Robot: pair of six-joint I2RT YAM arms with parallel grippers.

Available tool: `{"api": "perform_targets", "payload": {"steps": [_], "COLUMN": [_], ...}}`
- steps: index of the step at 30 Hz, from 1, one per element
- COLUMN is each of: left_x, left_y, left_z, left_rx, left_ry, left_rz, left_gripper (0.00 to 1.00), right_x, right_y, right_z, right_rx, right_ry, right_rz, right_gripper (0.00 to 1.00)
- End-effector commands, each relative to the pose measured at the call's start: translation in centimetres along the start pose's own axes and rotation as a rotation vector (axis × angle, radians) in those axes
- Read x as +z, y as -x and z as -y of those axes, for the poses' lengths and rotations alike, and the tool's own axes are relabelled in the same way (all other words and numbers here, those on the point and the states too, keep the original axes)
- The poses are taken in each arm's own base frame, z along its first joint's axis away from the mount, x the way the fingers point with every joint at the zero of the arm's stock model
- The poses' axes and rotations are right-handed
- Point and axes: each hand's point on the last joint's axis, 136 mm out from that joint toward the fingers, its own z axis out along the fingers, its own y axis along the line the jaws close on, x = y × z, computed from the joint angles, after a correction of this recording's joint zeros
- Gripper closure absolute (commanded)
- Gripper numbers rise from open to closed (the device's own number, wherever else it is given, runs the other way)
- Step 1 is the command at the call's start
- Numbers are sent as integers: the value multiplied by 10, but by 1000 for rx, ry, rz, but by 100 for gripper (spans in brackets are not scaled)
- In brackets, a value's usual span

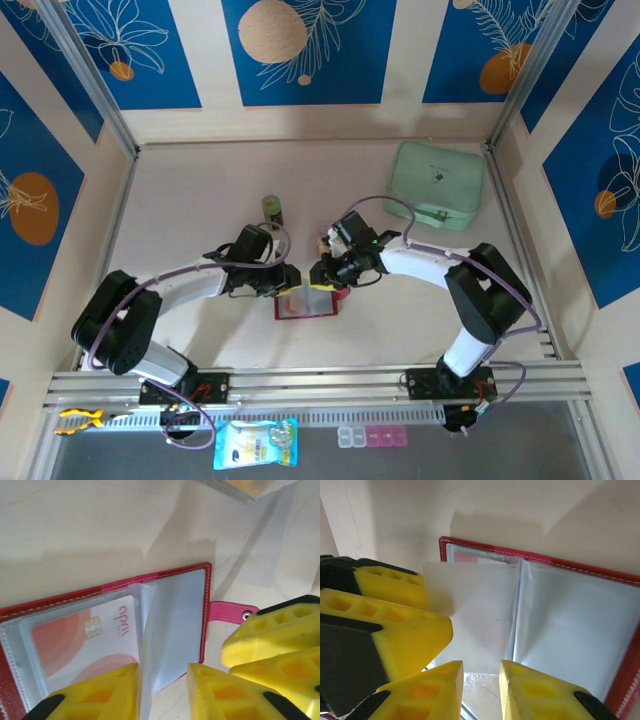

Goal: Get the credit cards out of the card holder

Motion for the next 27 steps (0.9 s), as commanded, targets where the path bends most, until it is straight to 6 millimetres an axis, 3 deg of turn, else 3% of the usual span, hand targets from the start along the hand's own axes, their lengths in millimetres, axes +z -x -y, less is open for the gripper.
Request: {"api": "perform_targets", "payload": {"steps": [1,12,27], "left_x": [-2,19,47], "left_y": [-3,-8,-10], "left_z": [18,34,49], "left_rx": [16,41,64], "left_ry": [-26,-19,-28], "left_rz": [-19,-51,-88], "left_gripper": [67,54,50], "right_x": [-16,-48,-65], "right_y": [-4,-3,-11], "right_z": [13,28,42], "right_rx": [15,35,62], "right_ry": [-47,-43,-35], "right_rz": [28,101,130], "right_gripper": [74,73,70]}}
